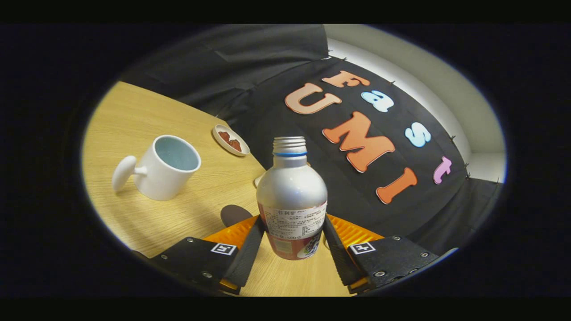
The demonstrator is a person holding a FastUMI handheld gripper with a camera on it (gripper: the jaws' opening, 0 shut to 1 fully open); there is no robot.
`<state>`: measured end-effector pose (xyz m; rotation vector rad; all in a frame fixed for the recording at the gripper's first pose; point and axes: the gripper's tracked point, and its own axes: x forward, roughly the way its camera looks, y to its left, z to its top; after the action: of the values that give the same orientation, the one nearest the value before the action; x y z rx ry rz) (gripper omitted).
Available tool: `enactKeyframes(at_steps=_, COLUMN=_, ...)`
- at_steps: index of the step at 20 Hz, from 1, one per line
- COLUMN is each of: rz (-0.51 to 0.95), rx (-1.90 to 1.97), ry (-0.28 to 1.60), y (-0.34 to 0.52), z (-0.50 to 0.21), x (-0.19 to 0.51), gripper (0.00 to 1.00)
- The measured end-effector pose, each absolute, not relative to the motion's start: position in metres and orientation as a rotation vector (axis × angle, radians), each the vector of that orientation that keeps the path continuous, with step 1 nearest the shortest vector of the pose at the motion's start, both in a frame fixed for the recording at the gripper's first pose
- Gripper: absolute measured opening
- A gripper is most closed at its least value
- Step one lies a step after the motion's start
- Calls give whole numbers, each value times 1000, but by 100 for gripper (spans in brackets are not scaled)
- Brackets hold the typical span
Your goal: Take the bottle from table, then pour the juice into the cup, finally place the bottle on the coaster
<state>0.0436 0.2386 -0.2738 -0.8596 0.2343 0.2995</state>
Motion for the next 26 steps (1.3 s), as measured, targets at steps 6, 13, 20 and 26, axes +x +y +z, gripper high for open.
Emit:
enactKeyframes(at_steps=6, rz=338, rx=-1064, ry=160, y=256, z=-268, x=45, gripper=77)
enactKeyframes(at_steps=13, rz=388, rx=-1221, ry=90, y=275, z=-264, x=50, gripper=77)
enactKeyframes(at_steps=20, rz=380, rx=-1390, ry=11, y=282, z=-260, x=53, gripper=77)
enactKeyframes(at_steps=26, rz=390, rx=-1468, ry=-36, y=291, z=-258, x=56, gripper=77)
